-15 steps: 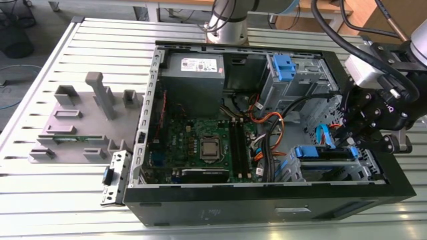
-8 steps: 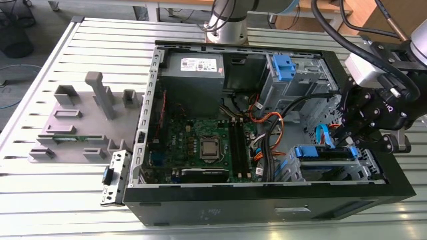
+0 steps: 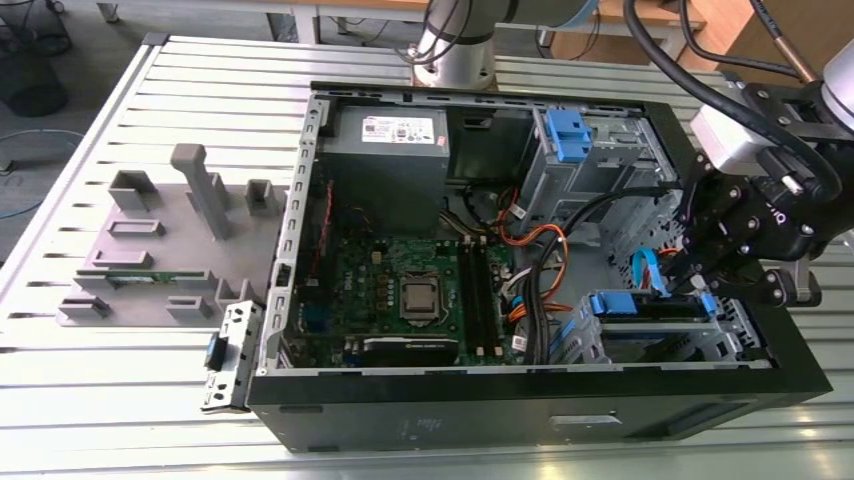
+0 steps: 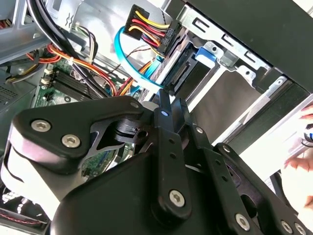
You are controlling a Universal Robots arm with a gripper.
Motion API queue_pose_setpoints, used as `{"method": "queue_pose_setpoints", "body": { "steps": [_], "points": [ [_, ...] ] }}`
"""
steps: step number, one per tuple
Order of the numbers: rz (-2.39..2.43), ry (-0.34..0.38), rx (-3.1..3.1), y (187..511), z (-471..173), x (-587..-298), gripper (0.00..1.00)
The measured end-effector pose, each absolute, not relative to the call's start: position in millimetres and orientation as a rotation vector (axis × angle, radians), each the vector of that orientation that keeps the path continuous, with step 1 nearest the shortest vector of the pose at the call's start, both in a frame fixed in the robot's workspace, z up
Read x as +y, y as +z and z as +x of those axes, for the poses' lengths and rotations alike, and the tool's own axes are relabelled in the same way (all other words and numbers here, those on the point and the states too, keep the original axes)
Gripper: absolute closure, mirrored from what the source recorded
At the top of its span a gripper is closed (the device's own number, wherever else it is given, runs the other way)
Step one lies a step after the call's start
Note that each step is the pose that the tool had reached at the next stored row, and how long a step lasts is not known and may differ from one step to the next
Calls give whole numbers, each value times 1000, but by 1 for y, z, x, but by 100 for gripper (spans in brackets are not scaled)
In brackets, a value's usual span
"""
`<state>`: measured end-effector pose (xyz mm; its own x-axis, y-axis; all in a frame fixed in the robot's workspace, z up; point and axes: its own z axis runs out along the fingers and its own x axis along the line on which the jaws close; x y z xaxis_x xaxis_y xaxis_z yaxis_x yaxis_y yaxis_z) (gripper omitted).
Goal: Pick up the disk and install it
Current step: 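Insert the second disk wire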
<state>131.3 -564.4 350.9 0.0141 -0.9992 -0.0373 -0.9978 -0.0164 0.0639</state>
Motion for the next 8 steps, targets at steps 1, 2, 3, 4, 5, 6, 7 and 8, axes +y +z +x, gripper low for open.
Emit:
{"method": "queue_pose_setpoints", "body": {
  "steps": [1,2,3,4,5,6,7,8],
  "points": [
    [2223,-113,-2189,351,131,-564,77],
    [2222,-114,-2188,351,131,-564,77],
    [2222,-115,-2188,351,131,-564,77],
    [2221,-115,-2188,351,131,-564,77],
    [2221,-115,-2188,351,131,-564,77],
    [2221,-115,-2188,351,131,-564,77],
    [2221,-115,-2188,352,131,-564,77],
    [2221,-115,-2188,352,131,-564,77]
  ]
}}
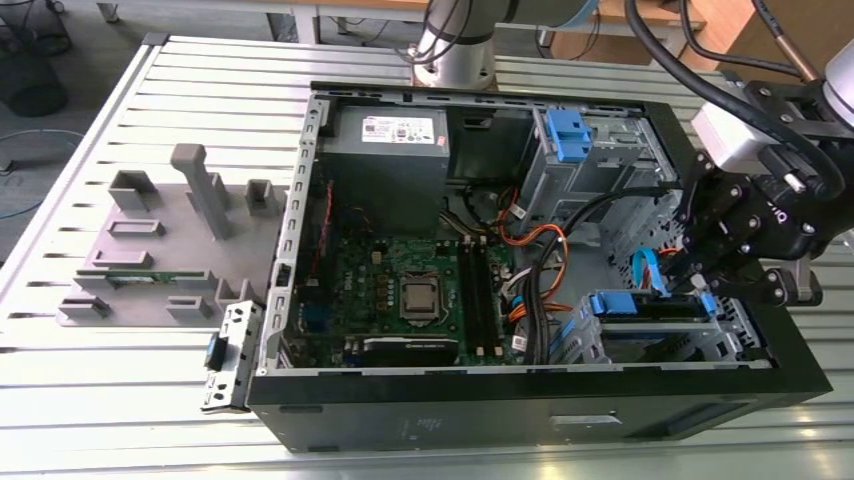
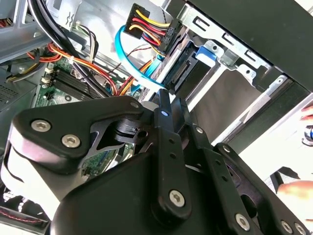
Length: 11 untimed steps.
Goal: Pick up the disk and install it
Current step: 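Insert the second disk wire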
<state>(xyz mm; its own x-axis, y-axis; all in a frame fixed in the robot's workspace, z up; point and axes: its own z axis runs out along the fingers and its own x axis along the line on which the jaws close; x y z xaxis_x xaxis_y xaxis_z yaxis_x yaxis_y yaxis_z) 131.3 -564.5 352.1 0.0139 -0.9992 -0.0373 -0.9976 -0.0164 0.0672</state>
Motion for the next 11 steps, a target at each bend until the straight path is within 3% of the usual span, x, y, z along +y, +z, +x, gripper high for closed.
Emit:
{"method": "queue_pose_setpoints", "body": {
  "steps": [11],
  "points": [
    [2221,-115,-2188,353,131,-564,77]
  ]
}}
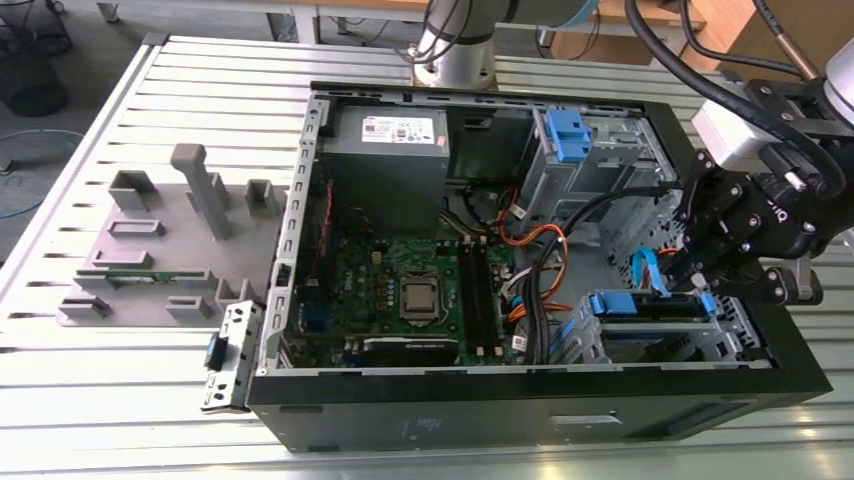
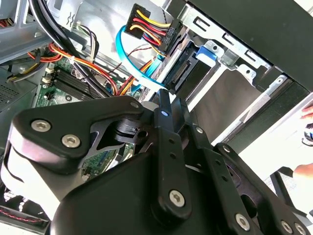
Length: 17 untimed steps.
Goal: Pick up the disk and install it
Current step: 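Insert the second disk wire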
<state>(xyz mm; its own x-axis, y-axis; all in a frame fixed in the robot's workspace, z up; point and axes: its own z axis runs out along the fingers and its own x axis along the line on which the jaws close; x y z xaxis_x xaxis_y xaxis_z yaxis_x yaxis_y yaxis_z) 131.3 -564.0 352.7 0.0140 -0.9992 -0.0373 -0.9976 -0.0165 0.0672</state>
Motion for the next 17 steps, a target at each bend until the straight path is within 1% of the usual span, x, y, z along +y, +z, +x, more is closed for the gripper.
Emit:
{"method": "queue_pose_setpoints", "body": {
  "steps": [4,5,17],
  "points": [
    [2221,-115,-2188,353,131,-564,76],
    [2221,-115,-2188,353,131,-564,69],
    [2221,-115,-2188,352,132,-557,69]
  ]
}}
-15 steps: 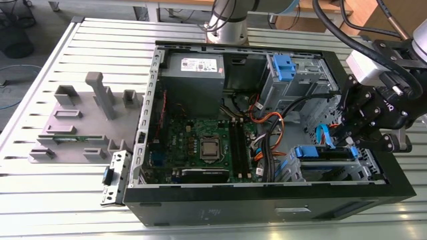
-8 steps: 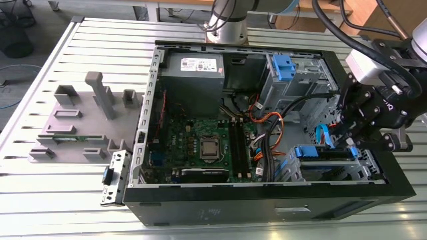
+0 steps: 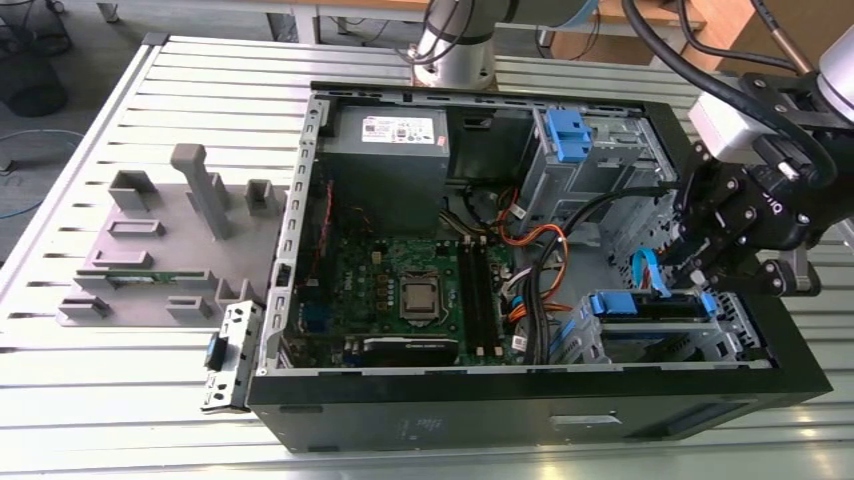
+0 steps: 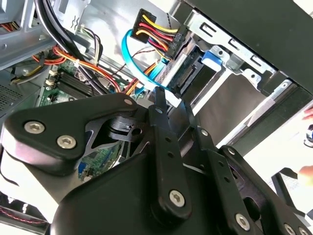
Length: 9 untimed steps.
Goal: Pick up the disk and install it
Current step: 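Insert the second disk wire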
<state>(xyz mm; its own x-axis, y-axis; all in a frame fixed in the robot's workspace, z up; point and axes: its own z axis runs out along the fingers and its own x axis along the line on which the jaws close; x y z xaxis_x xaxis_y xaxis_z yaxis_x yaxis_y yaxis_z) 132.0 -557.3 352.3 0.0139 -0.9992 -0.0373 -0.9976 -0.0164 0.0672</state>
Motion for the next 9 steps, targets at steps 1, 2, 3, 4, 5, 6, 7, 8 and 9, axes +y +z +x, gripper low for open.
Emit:
{"method": "queue_pose_setpoints", "body": {
  "steps": [1,2,3,4,5,6,7,8,9],
  "points": [
    [2221,-115,-2188,352,132,-556,69],
    [2221,-115,-2188,352,132,-556,69],
    [2221,-115,-2188,352,133,-555,69],
    [2221,-115,-2188,352,133,-555,69],
    [2221,-115,-2188,352,134,-555,69],
    [2221,-115,-2188,352,135,-554,69],
    [2221,-115,-2188,352,137,-554,69],
    [2221,-115,-2188,352,138,-554,69],
    [2221,-115,-2188,352,140,-554,69]
  ]
}}
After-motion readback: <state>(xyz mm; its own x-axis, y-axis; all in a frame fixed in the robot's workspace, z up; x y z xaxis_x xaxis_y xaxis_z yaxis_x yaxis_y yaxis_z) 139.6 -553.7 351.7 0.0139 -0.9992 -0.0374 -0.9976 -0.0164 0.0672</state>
